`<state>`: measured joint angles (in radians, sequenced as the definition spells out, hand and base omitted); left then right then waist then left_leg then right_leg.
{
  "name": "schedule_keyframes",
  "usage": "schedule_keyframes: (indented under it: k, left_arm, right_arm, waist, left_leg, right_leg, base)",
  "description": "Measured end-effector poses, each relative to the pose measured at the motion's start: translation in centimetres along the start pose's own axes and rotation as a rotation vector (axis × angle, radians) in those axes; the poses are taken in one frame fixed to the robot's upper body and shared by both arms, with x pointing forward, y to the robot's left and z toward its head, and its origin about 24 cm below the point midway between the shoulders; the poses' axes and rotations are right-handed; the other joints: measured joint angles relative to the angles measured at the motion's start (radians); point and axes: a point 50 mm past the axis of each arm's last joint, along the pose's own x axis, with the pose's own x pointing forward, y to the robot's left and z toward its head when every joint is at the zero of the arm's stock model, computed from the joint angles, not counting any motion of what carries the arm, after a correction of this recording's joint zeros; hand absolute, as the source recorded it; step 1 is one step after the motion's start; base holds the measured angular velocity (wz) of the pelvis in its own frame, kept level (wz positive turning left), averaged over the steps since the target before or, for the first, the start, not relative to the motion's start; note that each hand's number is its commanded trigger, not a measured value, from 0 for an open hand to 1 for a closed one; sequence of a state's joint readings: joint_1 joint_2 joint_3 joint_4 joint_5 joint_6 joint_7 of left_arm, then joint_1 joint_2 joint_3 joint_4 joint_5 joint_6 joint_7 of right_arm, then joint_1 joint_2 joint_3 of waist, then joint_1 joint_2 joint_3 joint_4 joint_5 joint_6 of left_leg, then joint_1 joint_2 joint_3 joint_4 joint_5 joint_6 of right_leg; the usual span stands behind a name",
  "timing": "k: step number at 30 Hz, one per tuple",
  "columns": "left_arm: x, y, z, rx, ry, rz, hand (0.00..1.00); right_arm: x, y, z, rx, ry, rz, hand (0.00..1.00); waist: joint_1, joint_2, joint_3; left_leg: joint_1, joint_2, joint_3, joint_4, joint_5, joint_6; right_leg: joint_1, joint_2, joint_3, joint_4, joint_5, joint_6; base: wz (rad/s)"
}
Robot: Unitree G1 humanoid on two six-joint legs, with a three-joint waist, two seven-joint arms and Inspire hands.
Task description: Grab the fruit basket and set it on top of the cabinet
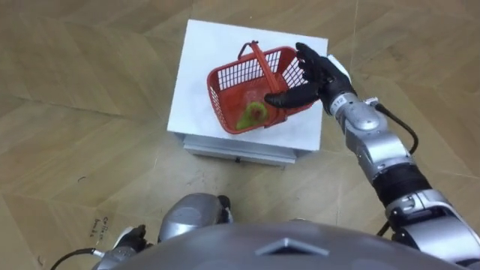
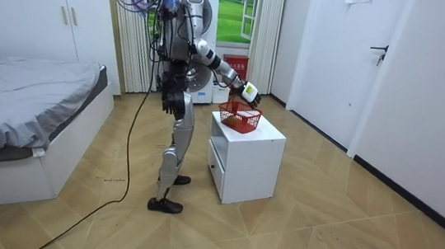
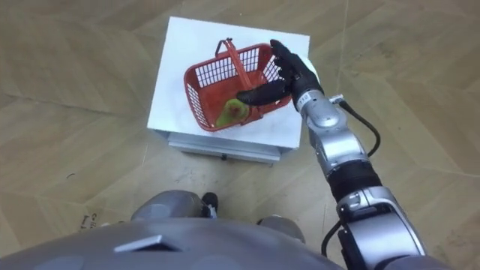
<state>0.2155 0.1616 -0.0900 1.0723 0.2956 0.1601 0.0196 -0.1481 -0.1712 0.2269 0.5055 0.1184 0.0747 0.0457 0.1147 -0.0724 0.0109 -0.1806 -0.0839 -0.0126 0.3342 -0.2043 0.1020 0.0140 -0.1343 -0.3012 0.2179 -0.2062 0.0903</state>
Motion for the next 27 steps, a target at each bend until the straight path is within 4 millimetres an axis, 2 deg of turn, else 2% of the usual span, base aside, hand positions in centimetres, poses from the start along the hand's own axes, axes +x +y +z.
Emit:
schedule_keyframes:
  k: [5,7,10,12,13,17,20,22,27]
  left_arm:
    - [0.0,0.2,0.2,-0.013,-0.011,0.01,0.0]
    - [0.0,0.2,0.1,-0.019,-0.01,0.017,0.0]
    - [0.0,0.4,-0.2,-0.054,-0.002,0.02,0.0]
    - [0.0,0.6,-0.2,-0.082,-0.002,0.03,0.0]
    - [0.0,0.7,-0.3,-0.098,-0.001,0.035,0.0]
    - [-0.1,0.5,-0.7,-0.108,0.007,0.037,0.0]
    - [-0.1,0.4,-0.7,-0.105,0.006,0.041,0.0]
    - [-0.1,0.4,-0.4,-0.115,0.0,0.046,0.0]
    - [-0.1,0.8,-0.3,-0.141,-0.004,0.076,0.0]
  right_arm:
    - [-0.7,-0.1,-0.9,0.015,0.014,-0.013,0.0]
    - [-1.3,0.0,-1.5,0.023,0.021,-0.014,0.0]
    - [-1.9,-0.4,-0.5,0.027,-0.036,-0.032,0.0]
    - [-2.3,-1.1,0.0,0.037,-0.073,-0.06,0.0]
    - [-2.4,-1.4,0.3,0.043,-0.09,-0.074,0.0]
    - [-3.1,-2.1,0.3,0.009,-0.102,-0.1,0.0]
    - [-3.8,-2.3,-0.8,0.022,-0.074,-0.116,0.0]
    - [-4.2,-2.8,-2.4,0.042,-0.016,-0.139,0.0]
    - [-5.2,-3.5,-5.6,0.068,0.104,-0.19,0.0]
  waist:
    - [-0.014,0.002,-0.0009]
    - [-0.017,0.004,-0.0013]
    - [-0.033,0.012,-0.0018]
    - [-0.034,0.017,-0.0063]
    - [-0.036,0.017,-0.0075]
    - [-0.053,0.022,-0.0123]
    - [-0.058,0.023,-0.0124]
    - [-0.073,0.028,-0.0078]
    - [-0.11,0.034,-0.0064]
  left_leg:
    - [0.004,0.005,0.003,0.001,-0.001,-0.002]
    - [0.019,0.006,0.008,-0.006,0.0,-0.002]
    - [0.034,0.006,0.01,-0.013,0.0,-0.003]
    - [0.047,0.007,0.014,-0.021,0.001,-0.004]
    - [0.061,0.009,0.027,-0.032,0.002,-0.005]
    - [0.094,0.013,0.041,-0.046,0.002,-0.006]
    - [0.109,0.019,0.06,-0.06,0.002,-0.01]
    - [0.125,0.019,0.063,-0.064,0.002,-0.011]
    - [0.141,0.02,0.068,-0.079,0.0,-0.013]
  right_leg:
    - [0.008,0.007,0.006,-0.017,0.009,-0.003]
    - [0.011,0.008,0.024,-0.017,0.01,-0.003]
    - [0.022,0.008,0.029,-0.017,0.01,-0.003]
    - [0.028,0.008,0.033,-0.017,0.01,-0.003]
    - [0.032,0.008,0.049,-0.018,0.01,-0.004]
    - [0.056,0.011,0.056,-0.033,0.013,-0.005]
    - [0.06,0.016,0.081,-0.033,0.013,-0.006]
    - [0.076,0.016,0.082,-0.035,0.013,-0.006]
    - [0.077,0.017,0.099,-0.034,0.013,-0.006]
  base:
    - [-0.03]
    - [-0.09]
    - [-0.05]
    - [-0.09]
    - [-0.21]
    - [-0.12]
    - [-0.18]
    - [-0.08]
    - [-0.09]
